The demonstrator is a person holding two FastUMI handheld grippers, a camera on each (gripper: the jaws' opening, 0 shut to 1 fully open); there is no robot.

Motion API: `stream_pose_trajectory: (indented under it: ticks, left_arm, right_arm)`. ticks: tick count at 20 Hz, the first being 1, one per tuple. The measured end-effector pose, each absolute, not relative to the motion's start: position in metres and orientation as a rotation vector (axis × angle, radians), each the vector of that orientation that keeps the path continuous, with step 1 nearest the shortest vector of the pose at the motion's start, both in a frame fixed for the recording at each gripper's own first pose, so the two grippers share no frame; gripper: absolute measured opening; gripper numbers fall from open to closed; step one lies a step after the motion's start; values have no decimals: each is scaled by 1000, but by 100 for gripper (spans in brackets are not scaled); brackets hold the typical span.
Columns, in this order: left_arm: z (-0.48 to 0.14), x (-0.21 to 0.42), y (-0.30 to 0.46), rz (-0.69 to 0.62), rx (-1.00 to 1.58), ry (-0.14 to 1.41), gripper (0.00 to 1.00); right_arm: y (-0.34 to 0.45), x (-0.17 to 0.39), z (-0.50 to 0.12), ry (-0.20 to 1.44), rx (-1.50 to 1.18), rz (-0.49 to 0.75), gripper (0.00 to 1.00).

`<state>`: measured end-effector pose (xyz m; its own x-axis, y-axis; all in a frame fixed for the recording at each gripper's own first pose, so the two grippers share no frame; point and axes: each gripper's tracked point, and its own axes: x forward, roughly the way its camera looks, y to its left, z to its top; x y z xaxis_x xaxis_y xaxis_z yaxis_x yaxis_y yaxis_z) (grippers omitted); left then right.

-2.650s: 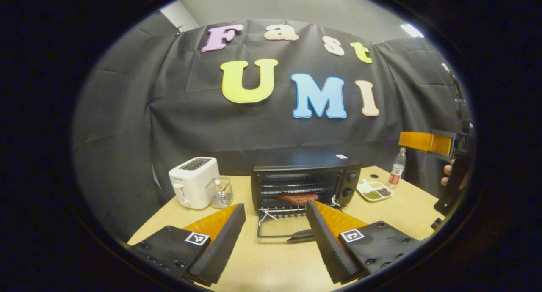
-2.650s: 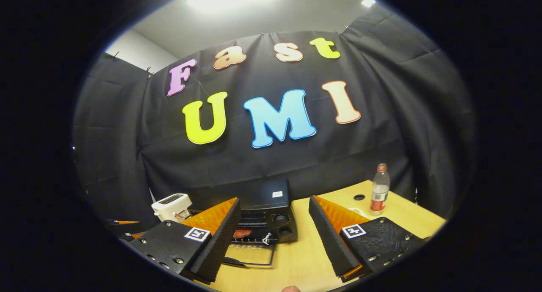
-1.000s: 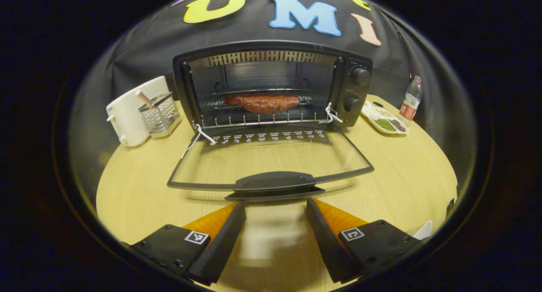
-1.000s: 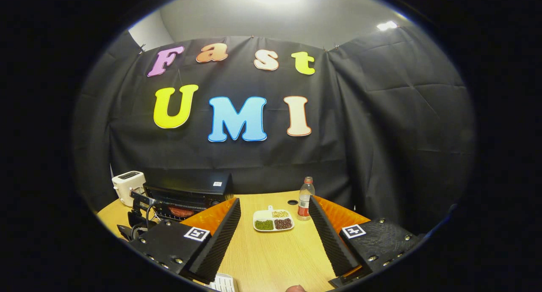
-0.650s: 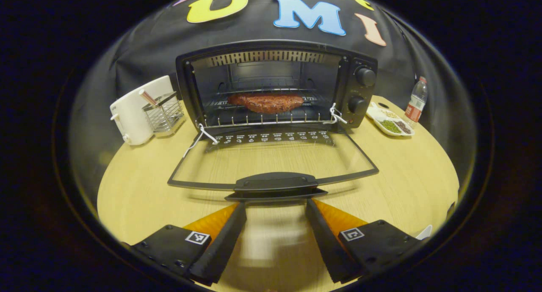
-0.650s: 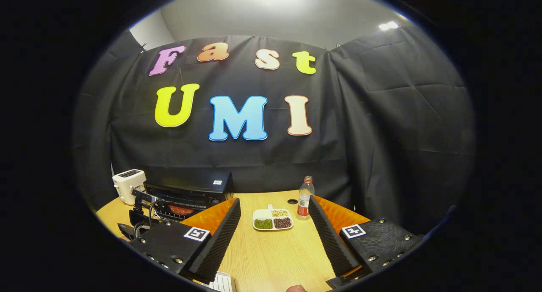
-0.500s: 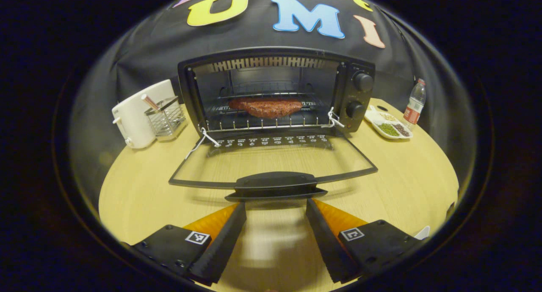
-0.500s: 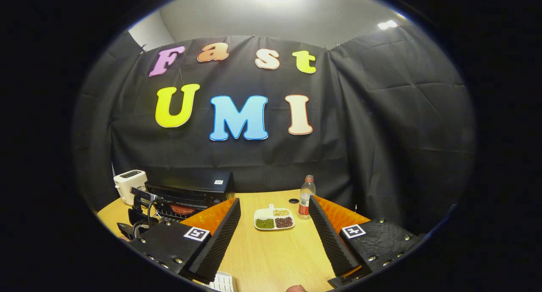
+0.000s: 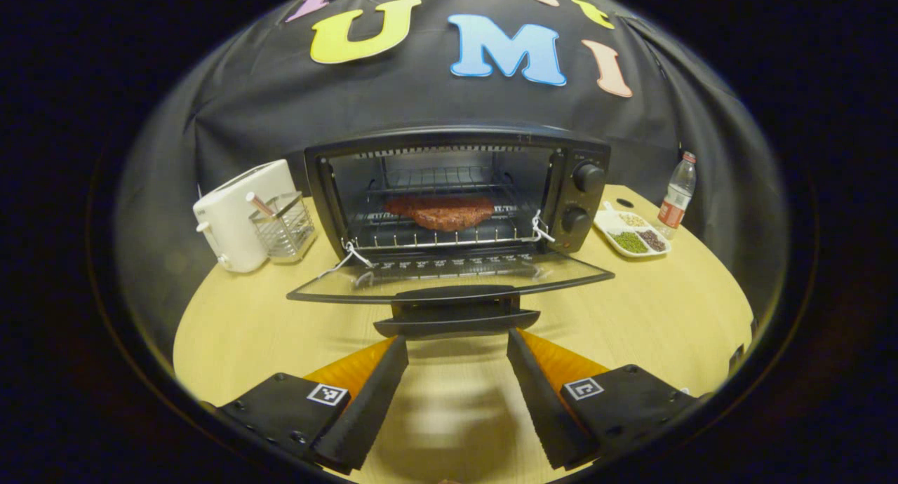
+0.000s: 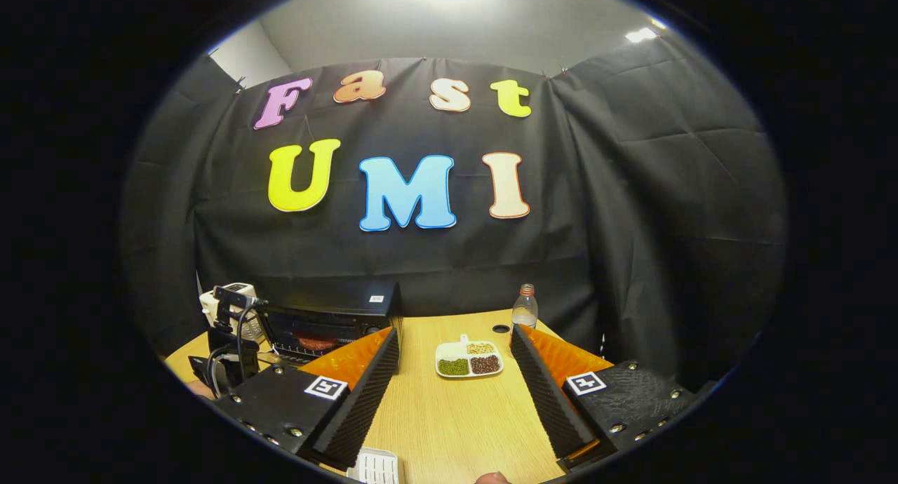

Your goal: Open the electric oven with the left hand, put the food in, and close the electric oven.

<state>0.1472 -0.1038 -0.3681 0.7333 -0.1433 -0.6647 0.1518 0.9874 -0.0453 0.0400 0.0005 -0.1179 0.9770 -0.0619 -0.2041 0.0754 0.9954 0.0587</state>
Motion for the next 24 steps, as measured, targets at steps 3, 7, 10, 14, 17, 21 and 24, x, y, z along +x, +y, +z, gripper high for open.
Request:
stream_pose_trajectory:
  ticks: [3, 7, 10, 14, 17, 21, 24]
  left_arm:
    - [-354, 156, -105, -165, 13, 711, 96]
    - [-338, 169, -103, -173, 9, 675, 97]
    - [-324, 183, -102, -183, 18, 640, 97]
    - [-306, 211, -103, -195, 40, 581, 96]
    - [-301, 235, -102, -198, 51, 551, 100]
    - [-288, 257, -100, -215, 55, 499, 96]
    - [-266, 249, -101, -230, 40, 438, 89]
  right_arm:
    - [3, 44, -115, 197, 62, -70, 97]
    - [10, 47, -117, 197, 61, -68, 97]
    - [15, 49, -119, 196, 60, -73, 98]
    - [21, 55, -123, 201, 59, -79, 98]
    - [26, 59, -122, 200, 70, -84, 98]
    - [32, 63, -120, 195, 80, -85, 98]
    - [37, 68, -114, 180, 87, -68, 98]
